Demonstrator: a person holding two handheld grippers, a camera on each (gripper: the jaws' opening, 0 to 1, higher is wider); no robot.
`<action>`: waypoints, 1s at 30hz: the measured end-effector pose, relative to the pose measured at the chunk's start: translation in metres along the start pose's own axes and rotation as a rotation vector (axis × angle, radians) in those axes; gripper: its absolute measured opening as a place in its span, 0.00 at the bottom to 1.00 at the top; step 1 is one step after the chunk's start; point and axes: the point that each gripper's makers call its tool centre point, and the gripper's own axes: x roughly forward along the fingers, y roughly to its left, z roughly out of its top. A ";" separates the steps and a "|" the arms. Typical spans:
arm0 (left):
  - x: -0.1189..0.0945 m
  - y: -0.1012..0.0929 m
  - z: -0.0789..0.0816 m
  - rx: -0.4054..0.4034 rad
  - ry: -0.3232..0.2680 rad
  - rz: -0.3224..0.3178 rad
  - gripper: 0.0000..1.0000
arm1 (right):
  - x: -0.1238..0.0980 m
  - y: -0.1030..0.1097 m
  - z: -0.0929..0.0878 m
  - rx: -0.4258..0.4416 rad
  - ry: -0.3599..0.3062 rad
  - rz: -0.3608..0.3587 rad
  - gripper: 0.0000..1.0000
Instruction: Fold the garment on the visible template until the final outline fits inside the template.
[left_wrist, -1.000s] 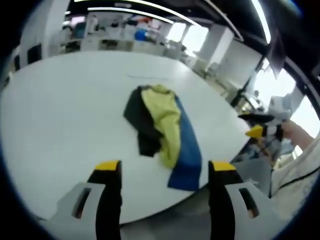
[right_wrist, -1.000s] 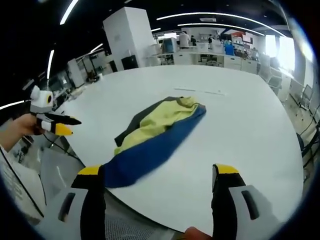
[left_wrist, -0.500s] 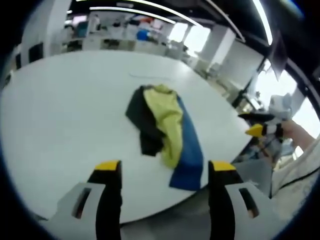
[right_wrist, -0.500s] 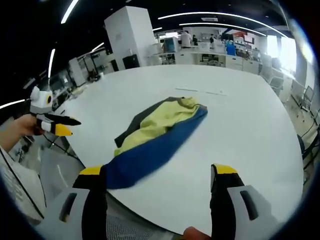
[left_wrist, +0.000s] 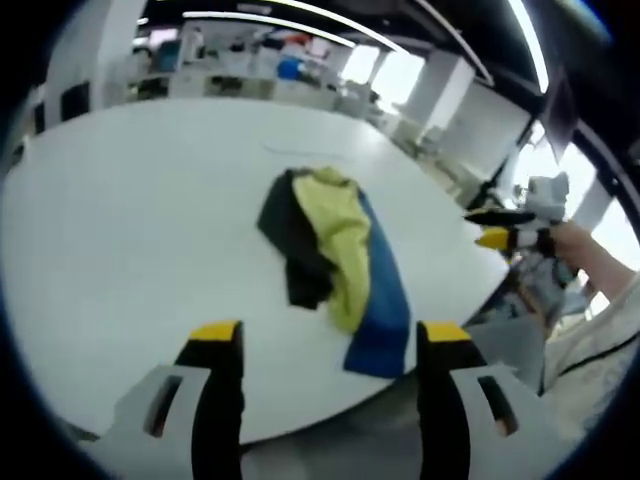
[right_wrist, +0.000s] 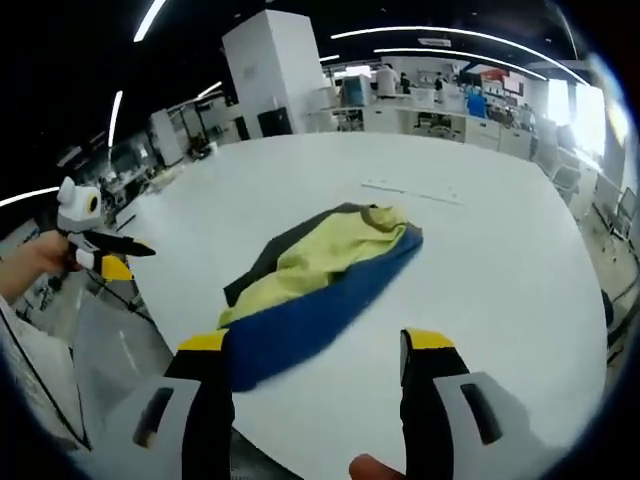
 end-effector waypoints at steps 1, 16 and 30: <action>0.000 0.001 -0.001 -0.002 0.001 0.001 0.65 | 0.004 -0.004 0.009 -0.019 -0.019 0.001 0.67; -0.005 0.013 -0.004 -0.047 0.002 0.022 0.66 | 0.075 -0.072 0.072 -0.055 -0.077 -0.026 0.33; 0.092 0.024 0.137 0.120 -0.087 -0.119 0.63 | 0.104 -0.105 0.081 -0.005 -0.062 -0.050 0.40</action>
